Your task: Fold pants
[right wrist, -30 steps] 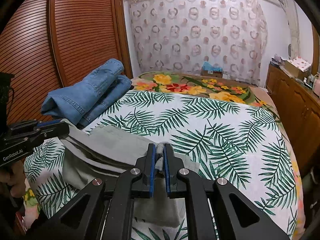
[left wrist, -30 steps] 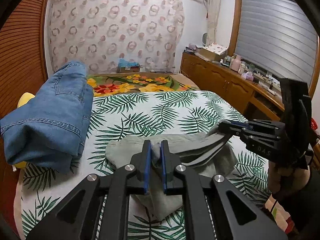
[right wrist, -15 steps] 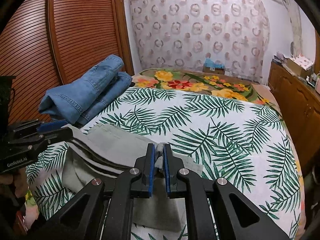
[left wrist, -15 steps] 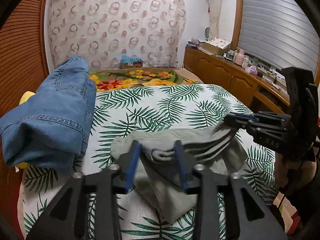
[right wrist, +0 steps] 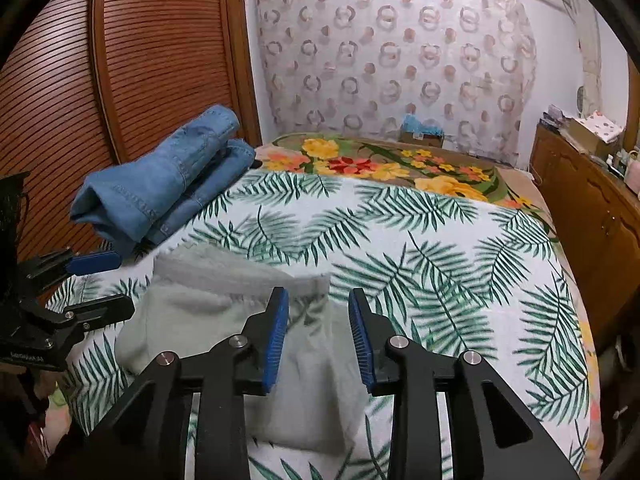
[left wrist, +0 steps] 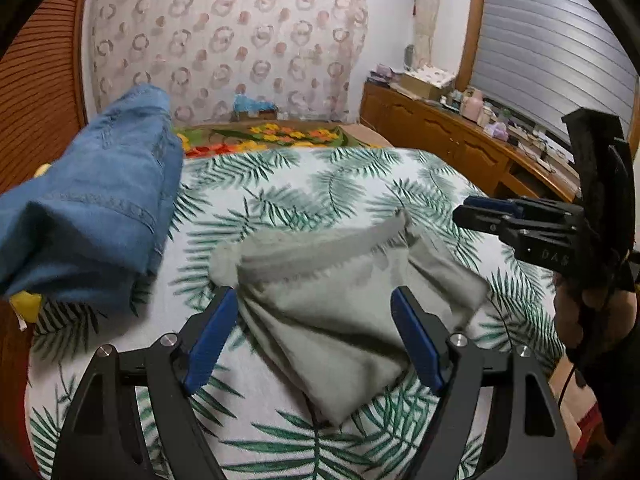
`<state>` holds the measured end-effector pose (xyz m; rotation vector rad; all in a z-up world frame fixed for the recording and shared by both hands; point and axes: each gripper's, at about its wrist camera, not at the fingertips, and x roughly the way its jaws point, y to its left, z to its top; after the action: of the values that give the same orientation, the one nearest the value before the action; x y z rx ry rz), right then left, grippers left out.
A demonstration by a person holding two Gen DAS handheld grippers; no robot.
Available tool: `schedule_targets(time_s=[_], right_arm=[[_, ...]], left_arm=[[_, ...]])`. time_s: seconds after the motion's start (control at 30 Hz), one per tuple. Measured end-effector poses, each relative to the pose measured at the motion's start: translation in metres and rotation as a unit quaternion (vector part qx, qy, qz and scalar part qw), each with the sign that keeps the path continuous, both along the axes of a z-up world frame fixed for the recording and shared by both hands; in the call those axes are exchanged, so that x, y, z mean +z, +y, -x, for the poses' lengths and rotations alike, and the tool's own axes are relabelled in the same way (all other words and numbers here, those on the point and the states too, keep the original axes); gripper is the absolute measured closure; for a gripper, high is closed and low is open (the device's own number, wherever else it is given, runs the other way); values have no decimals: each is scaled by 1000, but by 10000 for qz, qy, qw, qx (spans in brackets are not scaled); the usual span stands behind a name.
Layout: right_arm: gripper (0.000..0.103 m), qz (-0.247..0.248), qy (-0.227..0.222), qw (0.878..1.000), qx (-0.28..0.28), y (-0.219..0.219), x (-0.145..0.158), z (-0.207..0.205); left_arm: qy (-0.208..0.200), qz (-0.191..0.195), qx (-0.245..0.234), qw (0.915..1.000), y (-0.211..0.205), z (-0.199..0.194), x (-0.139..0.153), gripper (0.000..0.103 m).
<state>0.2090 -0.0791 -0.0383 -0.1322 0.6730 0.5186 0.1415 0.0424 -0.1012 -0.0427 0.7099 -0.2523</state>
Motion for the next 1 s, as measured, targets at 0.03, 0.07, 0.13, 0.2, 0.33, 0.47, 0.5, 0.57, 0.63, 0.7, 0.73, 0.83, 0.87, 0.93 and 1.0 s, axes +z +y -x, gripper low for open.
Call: schedule_targets(time_s=[0.03, 0.07, 0.13, 0.2, 0.33, 0.47, 0.5, 0.57, 0.63, 0.7, 0.73, 0.83, 0.87, 0.93, 1.0], right_arm=[[71, 29, 45, 10000, 10, -2, -2, 1], [71, 54, 108, 9999, 25, -5, -5, 4], [71, 75, 232, 9997, 64, -12, -12, 10], [71, 97, 336, 9993, 102, -16, -19, 16], [71, 139, 457, 9988, 143, -25, -29, 29], [71, 88, 545, 9983, 162, -29, -34, 32], [71, 80, 563, 9983, 158, -29, -35, 31], [71, 76, 585, 9981, 155, -29, -35, 30], [71, 73, 611, 9980, 150, -29, -36, 29], [71, 56, 606, 9980, 147, -27, -36, 28], [71, 53, 607, 9980, 154, -27, -36, 28], [71, 49, 604, 9980, 159, -26, -35, 29], [71, 40, 611, 9980, 157, -25, -36, 28], [71, 38, 645, 9978, 140, -25, -37, 27], [71, 32, 673, 9976, 138, -24, -38, 27]], left_arm=[[26, -13, -9, 10000, 0, 1, -2, 24], [54, -40, -14, 10000, 0, 2, -4, 24], [112, -80, -12, 9999, 0, 2, -10, 24], [195, -105, 25, 9998, 1, 3, -14, 24], [245, -97, 47, 9996, 3, 13, -21, 24], [357, -57, -83, 9993, 1, 24, -28, 24], [384, -76, -110, 9992, 0, 27, -30, 24], [416, -94, -148, 9990, -2, 30, -33, 24], [411, -131, -157, 9989, -4, 32, -34, 25], [388, -157, -168, 9990, -5, 34, -33, 31], [372, -147, -180, 9990, -6, 35, -32, 36], [328, -116, -236, 9991, -8, 36, -30, 50], [323, -121, -274, 9990, -10, 37, -30, 52], [332, -169, -356, 9987, -15, 37, -31, 58], [340, -328, -357, 9982, -19, 37, -33, 62]])
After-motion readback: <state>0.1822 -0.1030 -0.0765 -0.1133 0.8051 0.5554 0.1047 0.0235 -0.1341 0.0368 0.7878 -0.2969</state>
